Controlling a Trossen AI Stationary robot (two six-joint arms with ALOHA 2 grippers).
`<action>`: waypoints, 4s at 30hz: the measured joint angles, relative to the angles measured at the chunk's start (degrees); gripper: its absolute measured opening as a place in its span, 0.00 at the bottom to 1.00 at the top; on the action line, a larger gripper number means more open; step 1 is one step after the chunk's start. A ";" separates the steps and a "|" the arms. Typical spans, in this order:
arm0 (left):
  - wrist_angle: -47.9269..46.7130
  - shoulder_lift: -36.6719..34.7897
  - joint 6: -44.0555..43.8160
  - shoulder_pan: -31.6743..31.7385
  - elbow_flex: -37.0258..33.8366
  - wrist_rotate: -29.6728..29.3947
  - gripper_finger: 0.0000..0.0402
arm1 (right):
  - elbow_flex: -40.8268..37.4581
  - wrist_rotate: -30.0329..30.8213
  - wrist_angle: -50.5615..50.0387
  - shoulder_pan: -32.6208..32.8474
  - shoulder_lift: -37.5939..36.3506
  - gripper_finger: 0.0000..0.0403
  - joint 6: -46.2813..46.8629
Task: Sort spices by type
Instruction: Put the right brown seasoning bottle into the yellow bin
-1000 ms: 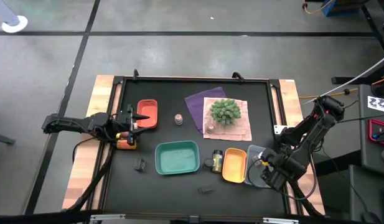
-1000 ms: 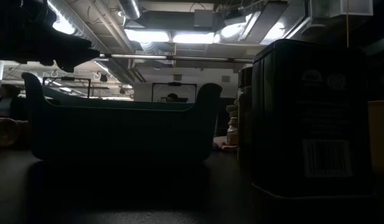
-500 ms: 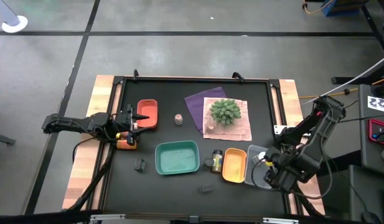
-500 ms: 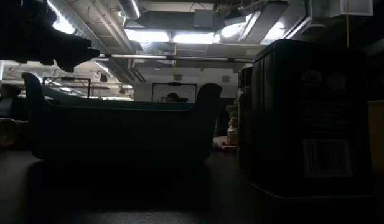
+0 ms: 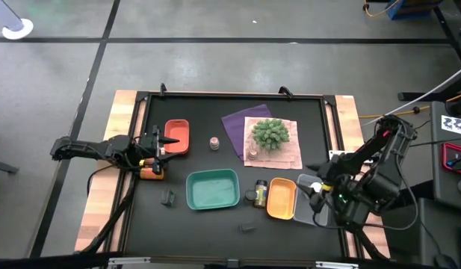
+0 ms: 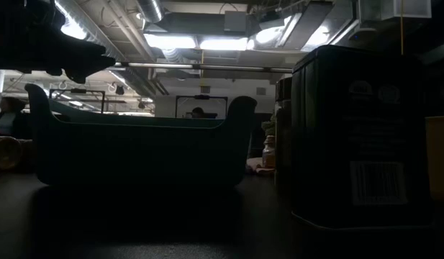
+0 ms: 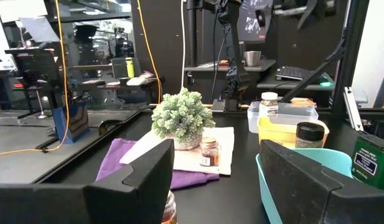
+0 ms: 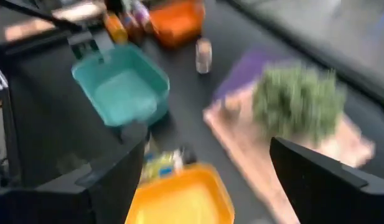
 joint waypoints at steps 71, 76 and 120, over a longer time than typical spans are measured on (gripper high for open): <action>2.33 -0.02 -0.22 0.01 0.00 -0.61 0.57 | -5.51 -55.71 39.47 -63.63 24.99 0.86 -115.34; 2.32 0.00 -0.22 0.01 0.01 -0.61 0.57 | -5.51 -57.78 39.19 -63.70 28.03 0.86 -116.69; 2.34 0.00 -0.43 0.00 0.02 -0.61 0.57 | 4.84 -53.71 28.93 -63.68 30.82 0.45 -117.88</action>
